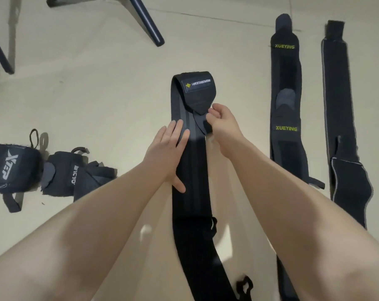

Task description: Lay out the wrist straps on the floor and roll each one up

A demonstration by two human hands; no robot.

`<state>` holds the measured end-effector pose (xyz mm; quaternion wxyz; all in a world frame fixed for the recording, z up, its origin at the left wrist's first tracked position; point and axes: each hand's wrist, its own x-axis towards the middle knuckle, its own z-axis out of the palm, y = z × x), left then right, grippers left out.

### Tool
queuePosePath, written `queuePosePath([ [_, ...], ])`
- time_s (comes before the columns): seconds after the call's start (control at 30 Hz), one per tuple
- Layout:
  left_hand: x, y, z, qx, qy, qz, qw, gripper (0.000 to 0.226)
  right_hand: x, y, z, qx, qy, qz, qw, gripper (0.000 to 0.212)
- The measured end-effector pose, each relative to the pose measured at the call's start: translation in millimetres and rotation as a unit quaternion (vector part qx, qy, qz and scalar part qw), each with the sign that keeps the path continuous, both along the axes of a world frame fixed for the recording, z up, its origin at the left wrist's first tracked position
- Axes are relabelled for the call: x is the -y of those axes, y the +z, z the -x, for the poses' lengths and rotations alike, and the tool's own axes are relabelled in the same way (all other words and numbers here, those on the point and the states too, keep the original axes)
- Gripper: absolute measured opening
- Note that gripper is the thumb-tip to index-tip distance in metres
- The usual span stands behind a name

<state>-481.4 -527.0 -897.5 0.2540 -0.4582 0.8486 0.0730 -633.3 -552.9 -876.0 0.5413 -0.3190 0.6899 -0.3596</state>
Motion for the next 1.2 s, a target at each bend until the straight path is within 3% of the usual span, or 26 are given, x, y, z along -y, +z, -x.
queuePosePath([
  [0.1,4,-8,-7,0.010,0.019,-0.061,0.998,0.149,25,-7,-2,0.005,-0.005,-0.011,1.000,0.034],
  [0.17,9,-12,-10,0.015,0.051,-0.121,0.991,0.147,38,-12,-2,-0.048,0.024,-0.016,0.998,0.010],
  [0.23,13,-13,-10,0.019,0.065,-0.161,0.985,0.144,54,-10,-2,-0.070,0.069,-0.016,0.995,0.039],
  [0.47,17,-5,-10,0.021,0.083,-0.226,0.970,0.142,128,27,-10,0.145,-0.006,0.029,0.989,0.021],
  [0.53,17,-4,-10,0.014,0.084,-0.230,0.969,0.142,137,29,-11,0.234,-0.043,0.008,0.971,0.034],
  [0.6,17,-4,-10,0.008,0.085,-0.230,0.969,0.142,134,26,-10,0.249,-0.077,-0.005,0.965,0.043],
  [0.7,16,-5,-11,0.005,0.086,-0.217,0.972,0.142,105,10,-11,0.155,-0.090,-0.011,0.984,0.034],
  [0.8,15,-7,-12,-0.005,0.081,-0.194,0.978,0.143,54,-8,-11,-0.065,0.018,0.042,0.997,0.029],
  [0.87,15,-8,-11,-0.008,0.079,-0.177,0.981,0.143,9,-17,-9,-0.230,0.112,0.076,0.964,0.028],
  [0.93,14,-8,-10,-0.006,0.075,-0.159,0.984,0.144,-42,-21,-9,-0.336,0.194,0.118,0.914,0.026],
  [1.07,6,-4,-10,-0.010,0.071,-0.098,0.993,0.143,-136,-29,-14,-0.417,0.326,0.162,0.833,0.039],
  [1.13,-10,4,-12,-0.044,0.082,-0.040,0.995,0.135,-158,-29,-20,-0.464,0.371,0.115,0.796,0.051],
  [1.2,-37,11,-19,-0.101,0.101,0.010,0.990,0.114,-162,-28,-29,-0.484,0.399,0.072,0.776,0.059],
])
